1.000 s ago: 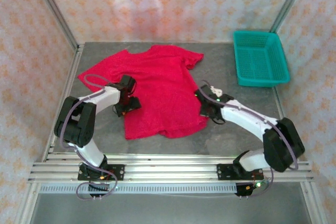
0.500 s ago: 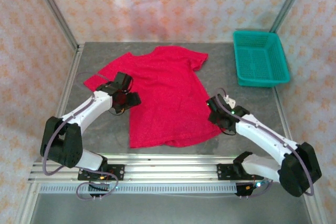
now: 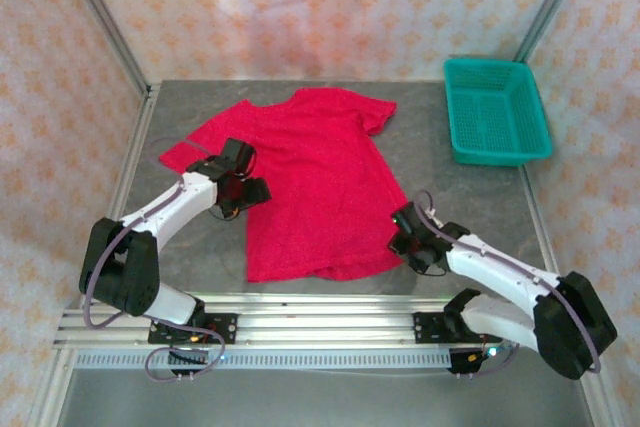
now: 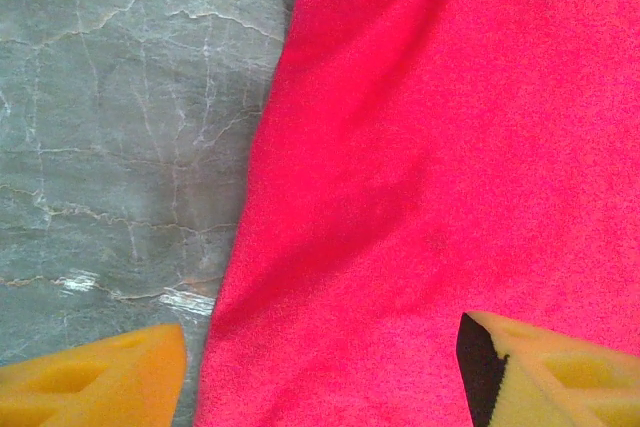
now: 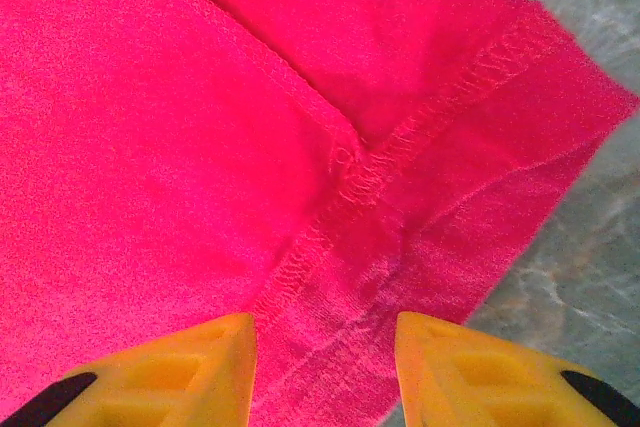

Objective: Fold the inside-out t-shirt

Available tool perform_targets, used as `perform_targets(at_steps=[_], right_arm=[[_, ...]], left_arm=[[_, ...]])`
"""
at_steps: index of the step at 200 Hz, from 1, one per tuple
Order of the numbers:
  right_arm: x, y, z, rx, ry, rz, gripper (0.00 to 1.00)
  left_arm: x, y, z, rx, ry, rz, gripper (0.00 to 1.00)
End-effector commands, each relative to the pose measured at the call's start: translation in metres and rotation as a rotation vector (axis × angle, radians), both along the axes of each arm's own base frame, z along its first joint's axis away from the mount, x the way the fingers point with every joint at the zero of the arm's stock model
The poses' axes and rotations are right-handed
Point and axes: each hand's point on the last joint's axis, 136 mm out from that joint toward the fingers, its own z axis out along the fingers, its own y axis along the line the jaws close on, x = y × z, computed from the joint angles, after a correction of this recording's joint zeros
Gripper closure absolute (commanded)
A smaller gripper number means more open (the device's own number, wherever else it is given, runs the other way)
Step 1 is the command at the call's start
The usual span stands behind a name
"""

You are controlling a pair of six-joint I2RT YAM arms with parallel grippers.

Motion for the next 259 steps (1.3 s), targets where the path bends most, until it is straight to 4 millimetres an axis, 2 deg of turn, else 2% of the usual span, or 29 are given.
perform_targets(at_steps=[1, 56, 86, 106, 129, 144, 160, 170, 179, 201, 222, 225, 229, 234, 259], right_arm=[[0.008, 0.002, -0.005, -0.013, -0.010, -0.020, 0.58], [0.018, -0.001, 0.001, -0.073, -0.029, 0.005, 0.70], [0.019, -0.002, 0.003, -0.088, -0.033, 0.014, 0.70], [0.018, -0.004, -0.004, -0.115, -0.010, 0.020, 0.70], [0.021, -0.005, -0.004, -0.134, -0.014, 0.026, 0.85], [0.024, -0.006, -0.001, -0.151, -0.021, 0.032, 0.99], [0.028, -0.006, 0.010, -0.160, -0.038, 0.041, 1.00], [0.032, -0.004, 0.022, -0.156, -0.059, 0.048, 1.00], [0.035, -0.003, 0.032, -0.153, -0.078, 0.049, 1.00], [0.050, 0.002, 0.079, -0.104, -0.197, 0.043, 1.00], [0.063, 0.006, 0.113, -0.048, -0.284, 0.022, 1.00], [0.065, 0.007, 0.116, -0.040, -0.291, 0.018, 1.00], [0.067, 0.007, 0.120, -0.028, -0.299, 0.014, 1.00], [0.069, 0.008, 0.122, -0.018, -0.303, 0.010, 1.00], [0.081, 0.010, 0.130, 0.041, -0.307, -0.015, 1.00]], left_arm=[[-0.004, -0.001, -0.001, 0.005, 0.025, -0.007, 0.27], [-0.005, -0.002, 0.003, 0.012, 0.021, -0.014, 0.27], [-0.006, -0.002, 0.003, 0.022, 0.023, -0.018, 0.27], [-0.006, -0.002, 0.003, 0.025, 0.025, -0.021, 0.27], [-0.006, -0.002, 0.003, 0.027, 0.026, -0.022, 0.28], [-0.005, -0.003, 0.005, 0.030, 0.021, -0.027, 0.29], [-0.002, -0.012, 0.014, 0.021, -0.023, -0.080, 0.30], [0.000, -0.022, 0.023, 0.013, -0.063, -0.141, 0.29], [0.002, -0.041, 0.034, -0.007, -0.115, -0.242, 0.28], [-0.003, -0.088, 0.063, 0.040, -0.250, -0.507, 0.22], [-0.012, -0.132, 0.077, 0.064, -0.396, -0.717, 0.16], [-0.014, -0.138, 0.079, 0.057, -0.419, -0.740, 0.15], [-0.017, -0.145, 0.080, 0.050, -0.446, -0.768, 0.06], [-0.020, -0.155, 0.082, 0.037, -0.489, -0.798, 0.01], [-0.044, -0.196, 0.092, -0.031, -0.697, -0.933, 0.00]])
